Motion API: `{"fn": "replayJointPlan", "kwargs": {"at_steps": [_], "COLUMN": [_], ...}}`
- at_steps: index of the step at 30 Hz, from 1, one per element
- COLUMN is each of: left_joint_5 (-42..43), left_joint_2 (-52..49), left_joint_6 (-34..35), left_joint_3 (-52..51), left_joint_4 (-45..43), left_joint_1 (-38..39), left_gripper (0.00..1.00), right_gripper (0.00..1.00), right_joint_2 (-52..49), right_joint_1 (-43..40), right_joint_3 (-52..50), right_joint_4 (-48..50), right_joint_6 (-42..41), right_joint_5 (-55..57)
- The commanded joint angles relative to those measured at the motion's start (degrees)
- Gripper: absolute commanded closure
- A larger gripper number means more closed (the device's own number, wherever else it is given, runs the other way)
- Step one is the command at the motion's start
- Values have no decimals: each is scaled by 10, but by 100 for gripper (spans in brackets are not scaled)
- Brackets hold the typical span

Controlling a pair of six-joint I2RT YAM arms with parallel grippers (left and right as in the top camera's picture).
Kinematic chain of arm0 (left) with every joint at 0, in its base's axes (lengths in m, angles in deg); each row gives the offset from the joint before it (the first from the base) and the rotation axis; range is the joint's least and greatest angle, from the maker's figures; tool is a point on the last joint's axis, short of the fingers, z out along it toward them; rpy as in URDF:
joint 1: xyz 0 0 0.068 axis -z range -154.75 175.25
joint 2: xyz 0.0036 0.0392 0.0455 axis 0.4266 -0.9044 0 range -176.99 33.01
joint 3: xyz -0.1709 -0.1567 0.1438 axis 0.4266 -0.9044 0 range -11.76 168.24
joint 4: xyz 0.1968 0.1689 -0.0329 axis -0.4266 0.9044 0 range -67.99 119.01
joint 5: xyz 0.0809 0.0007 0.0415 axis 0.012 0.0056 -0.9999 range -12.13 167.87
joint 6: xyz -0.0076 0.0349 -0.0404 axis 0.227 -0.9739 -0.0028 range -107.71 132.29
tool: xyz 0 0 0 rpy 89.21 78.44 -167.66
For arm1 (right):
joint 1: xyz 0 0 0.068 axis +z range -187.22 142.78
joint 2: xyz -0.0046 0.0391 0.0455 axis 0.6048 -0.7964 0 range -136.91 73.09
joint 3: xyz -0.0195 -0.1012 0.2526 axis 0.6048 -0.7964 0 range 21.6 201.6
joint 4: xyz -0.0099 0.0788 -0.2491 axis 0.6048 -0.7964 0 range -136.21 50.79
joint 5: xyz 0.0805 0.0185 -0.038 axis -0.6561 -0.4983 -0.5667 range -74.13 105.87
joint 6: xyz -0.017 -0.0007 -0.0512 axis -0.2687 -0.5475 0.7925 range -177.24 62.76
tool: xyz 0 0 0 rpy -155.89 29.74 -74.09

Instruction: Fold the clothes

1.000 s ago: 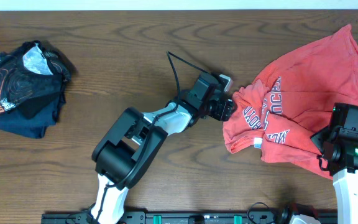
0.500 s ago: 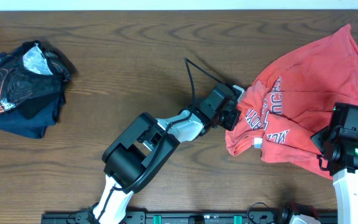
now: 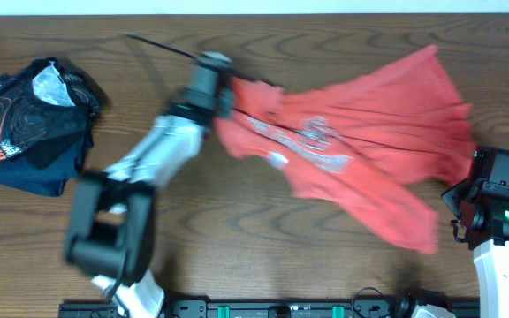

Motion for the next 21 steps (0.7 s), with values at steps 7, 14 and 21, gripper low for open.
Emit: {"fn": "replayJointPlan", "kwargs": {"at_steps": [7, 14, 21], "left_joint_5": [310, 347, 346], "left_joint_2": [59, 58, 58], "left_joint_6": [108, 138, 263], "left_joint_3": [18, -16, -87], "left_joint_4": [225, 392, 309], "left_joint_1": [-70, 34, 178], "left_gripper": [2, 2, 2], "right_gripper": [36, 36, 36], "right_joint_2": [0, -3, -5], "right_joint_1": [-6, -7, -6], "right_joint_3": [7, 7, 7], "right_joint_4": [2, 4, 2], "right_joint_6": [8, 14, 19], "right_joint_5": [0, -9, -14]}}
